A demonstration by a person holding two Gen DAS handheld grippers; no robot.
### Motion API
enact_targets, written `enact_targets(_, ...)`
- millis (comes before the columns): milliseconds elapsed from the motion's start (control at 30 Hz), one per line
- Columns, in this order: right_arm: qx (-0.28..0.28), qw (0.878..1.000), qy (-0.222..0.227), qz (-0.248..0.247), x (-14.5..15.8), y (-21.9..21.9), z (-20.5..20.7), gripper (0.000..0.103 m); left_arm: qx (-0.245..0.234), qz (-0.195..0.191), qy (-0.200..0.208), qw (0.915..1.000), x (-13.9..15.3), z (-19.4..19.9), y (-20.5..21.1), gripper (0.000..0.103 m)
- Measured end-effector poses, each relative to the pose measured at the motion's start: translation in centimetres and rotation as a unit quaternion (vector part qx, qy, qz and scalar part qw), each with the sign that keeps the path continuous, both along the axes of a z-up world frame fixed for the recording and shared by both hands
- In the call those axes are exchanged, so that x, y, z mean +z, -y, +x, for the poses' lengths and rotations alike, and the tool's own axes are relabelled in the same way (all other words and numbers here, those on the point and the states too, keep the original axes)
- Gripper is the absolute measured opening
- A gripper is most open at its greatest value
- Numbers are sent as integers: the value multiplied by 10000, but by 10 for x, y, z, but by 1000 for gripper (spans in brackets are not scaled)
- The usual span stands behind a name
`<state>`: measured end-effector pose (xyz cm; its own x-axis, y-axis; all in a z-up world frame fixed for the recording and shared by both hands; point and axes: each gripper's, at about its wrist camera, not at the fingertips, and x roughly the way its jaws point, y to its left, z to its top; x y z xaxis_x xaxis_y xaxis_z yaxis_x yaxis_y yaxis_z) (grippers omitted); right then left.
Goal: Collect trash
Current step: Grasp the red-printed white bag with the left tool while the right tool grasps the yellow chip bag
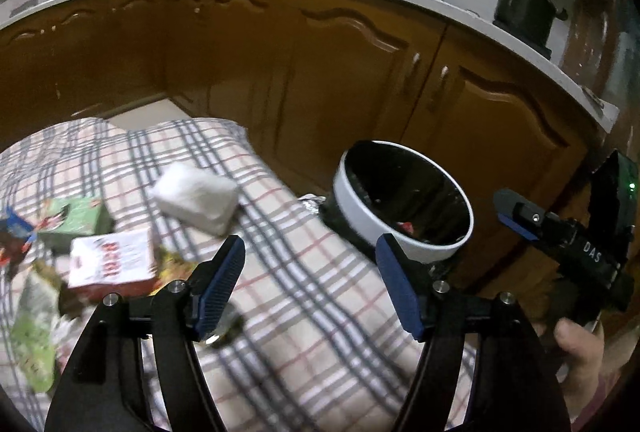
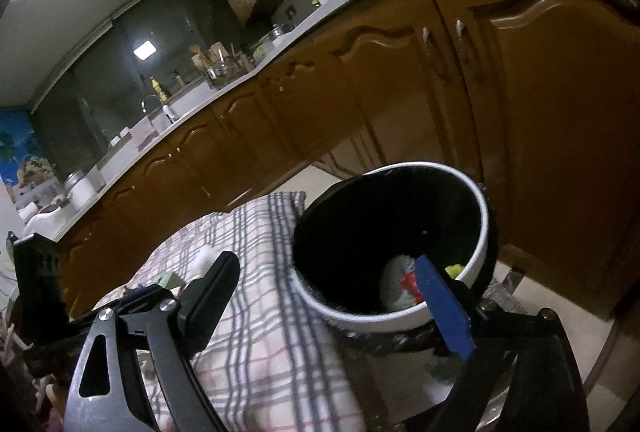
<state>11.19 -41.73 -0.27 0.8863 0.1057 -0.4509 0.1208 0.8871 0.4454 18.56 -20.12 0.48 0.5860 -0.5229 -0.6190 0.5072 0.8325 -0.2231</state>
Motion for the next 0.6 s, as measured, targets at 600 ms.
enact_targets(600,695,9975,-85,-2,-3,-70,-3,91,799,-144,-112,9966,-5,-29,-98,69)
